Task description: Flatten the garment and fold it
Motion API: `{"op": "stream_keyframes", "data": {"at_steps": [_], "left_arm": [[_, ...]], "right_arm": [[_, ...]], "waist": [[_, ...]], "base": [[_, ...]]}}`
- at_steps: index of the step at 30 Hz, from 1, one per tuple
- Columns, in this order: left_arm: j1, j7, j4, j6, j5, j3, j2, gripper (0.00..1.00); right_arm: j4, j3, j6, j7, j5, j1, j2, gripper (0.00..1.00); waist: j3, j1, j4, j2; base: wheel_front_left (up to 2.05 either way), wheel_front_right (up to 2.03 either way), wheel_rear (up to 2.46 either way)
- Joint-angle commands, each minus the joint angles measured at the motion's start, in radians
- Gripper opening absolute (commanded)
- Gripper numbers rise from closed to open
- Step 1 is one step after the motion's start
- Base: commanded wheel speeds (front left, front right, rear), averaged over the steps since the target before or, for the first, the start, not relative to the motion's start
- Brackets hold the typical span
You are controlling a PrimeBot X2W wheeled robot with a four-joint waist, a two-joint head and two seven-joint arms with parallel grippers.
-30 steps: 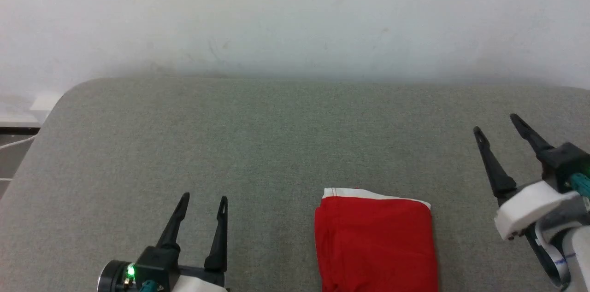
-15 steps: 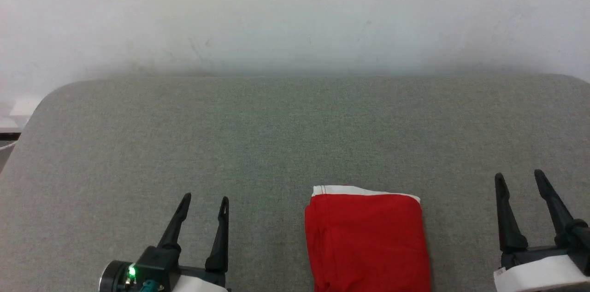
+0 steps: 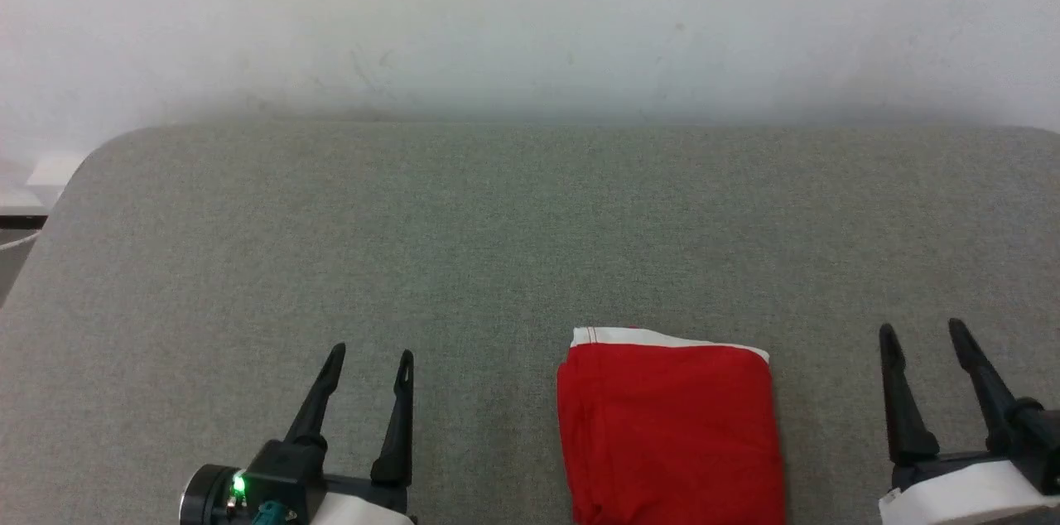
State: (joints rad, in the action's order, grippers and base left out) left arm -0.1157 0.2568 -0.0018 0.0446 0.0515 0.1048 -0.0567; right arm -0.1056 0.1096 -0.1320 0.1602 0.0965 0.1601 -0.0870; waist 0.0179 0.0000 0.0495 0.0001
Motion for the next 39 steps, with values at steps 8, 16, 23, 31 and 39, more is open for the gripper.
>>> {"op": "stream_keyframes", "data": {"at_steps": [8,16,23,31,39], "left_arm": [[0.035,0.005,-0.002,0.008,-0.008,0.005,0.004,1.0],[0.079,0.005,0.011,0.008,-0.009,0.028,0.005,1.0],[0.111,0.005,0.026,-0.006,-0.009,0.038,0.006,1.0],[0.115,0.005,0.036,-0.01,-0.007,0.047,0.006,1.0],[0.107,0.005,0.042,-0.026,-0.013,0.073,0.006,1.0]], "right_arm": [[-0.038,-0.132,0.001,-0.421,0.224,0.023,-0.09,1.0],[-0.006,-0.116,0.001,-0.752,0.422,-0.054,-0.103,1.0],[0.133,-0.098,0.001,-0.867,0.432,-0.137,-0.043,1.0],[0.237,-0.183,0.001,-0.809,0.344,-0.183,-0.066,0.0],[0.215,-0.295,0.001,-0.73,0.227,-0.266,-0.187,0.0]], "waist": [[0.074,0.0,0.029,-0.0001],[0.141,0.0,0.063,-0.0001],[0.168,0.0,0.104,-0.0001],[0.165,0.0,0.124,-0.0001],[0.127,0.0,0.031,-0.0001]], "base": [[0.0,0.0,0.0],[0.0,0.0,0.0],[0.0,0.0,0.0],[0.0,0.0,0.0],[0.0,0.0,0.0]]}}
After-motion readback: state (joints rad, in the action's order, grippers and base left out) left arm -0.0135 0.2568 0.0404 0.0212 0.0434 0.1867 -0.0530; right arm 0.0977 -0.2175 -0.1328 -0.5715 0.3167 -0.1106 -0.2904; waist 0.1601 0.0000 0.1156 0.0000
